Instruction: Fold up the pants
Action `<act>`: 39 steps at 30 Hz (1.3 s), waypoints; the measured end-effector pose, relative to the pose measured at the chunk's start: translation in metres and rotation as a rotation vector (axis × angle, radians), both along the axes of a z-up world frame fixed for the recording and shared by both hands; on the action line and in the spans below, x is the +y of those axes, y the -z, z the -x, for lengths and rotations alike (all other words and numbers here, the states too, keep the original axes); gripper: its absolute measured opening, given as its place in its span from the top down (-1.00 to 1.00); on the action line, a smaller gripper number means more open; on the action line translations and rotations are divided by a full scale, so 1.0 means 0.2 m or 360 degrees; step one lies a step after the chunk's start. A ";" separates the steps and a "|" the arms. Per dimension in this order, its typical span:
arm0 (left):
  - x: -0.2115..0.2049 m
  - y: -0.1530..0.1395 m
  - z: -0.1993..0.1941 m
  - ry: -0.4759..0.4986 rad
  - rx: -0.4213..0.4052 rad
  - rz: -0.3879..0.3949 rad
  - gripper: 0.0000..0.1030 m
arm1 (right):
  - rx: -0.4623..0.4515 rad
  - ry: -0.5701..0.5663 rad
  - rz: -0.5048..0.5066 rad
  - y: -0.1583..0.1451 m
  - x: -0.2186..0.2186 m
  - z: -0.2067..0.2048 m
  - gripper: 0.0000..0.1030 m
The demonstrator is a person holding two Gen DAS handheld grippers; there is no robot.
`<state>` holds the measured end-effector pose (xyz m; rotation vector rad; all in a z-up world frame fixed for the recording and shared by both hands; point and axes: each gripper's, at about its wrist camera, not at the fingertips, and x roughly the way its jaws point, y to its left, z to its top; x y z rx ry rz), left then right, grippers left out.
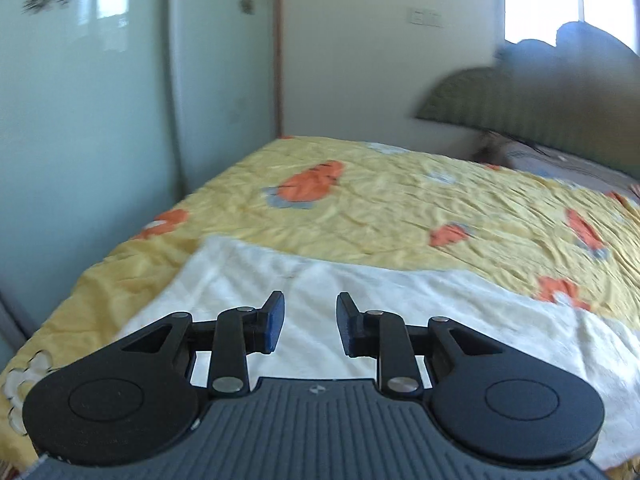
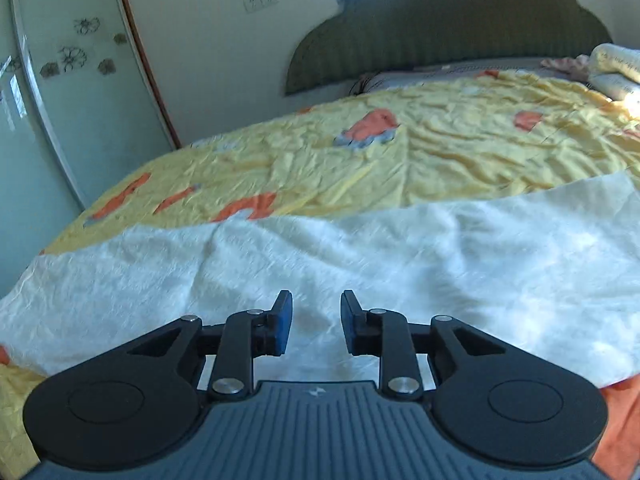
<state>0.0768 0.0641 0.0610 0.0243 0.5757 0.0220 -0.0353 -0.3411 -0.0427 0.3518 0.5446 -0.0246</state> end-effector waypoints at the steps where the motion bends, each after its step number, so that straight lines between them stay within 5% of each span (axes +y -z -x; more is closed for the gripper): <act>1: -0.10 0.02 -0.01 0.0109 0.0014 -0.0001 0.29 | 0.0012 0.0008 -0.0006 0.00 -0.04 0.02 0.48; 5: -0.46 0.12 -0.01 0.0456 0.0117 0.0002 0.19 | 0.0107 0.0159 0.0063 0.09 -0.26 0.07 0.48; 9: -0.72 0.24 0.04 0.0690 0.0194 -0.0041 0.17 | 0.0050 0.0637 0.0109 0.04 -0.47 0.22 0.37; 12: -0.84 0.30 0.08 0.0802 0.0207 -0.0080 0.14 | -0.0096 0.0755 -0.0157 0.02 -0.60 0.41 -0.10; 16: -0.95 0.34 0.13 0.0907 0.0204 -0.0136 0.12 | -0.0106 0.0760 -0.0588 0.08 -0.70 0.57 -0.13; 22: -1.04 0.39 0.12 0.0961 0.0218 -0.0189 0.05 | -0.0038 0.0409 -0.1024 0.20 -0.66 0.48 -0.13; 24: -1.05 0.39 0.12 0.0956 0.0213 -0.0196 0.05 | 0.0043 0.0403 -0.0997 0.23 -0.65 0.42 -0.08; 36: -1.09 0.40 0.11 0.0949 0.0223 -0.0193 -0.09 | -0.0325 0.0795 -0.0931 0.31 -0.90 0.39 -0.07; 37: -1.09 0.40 0.12 0.0944 0.0211 -0.0193 -0.13 | -0.0323 0.0812 -0.0919 0.31 -0.90 0.38 -0.02; 39: -1.08 0.39 0.11 0.0934 0.0192 -0.0188 -0.15 | -0.0253 0.0868 -0.0869 0.30 -0.89 0.36 0.44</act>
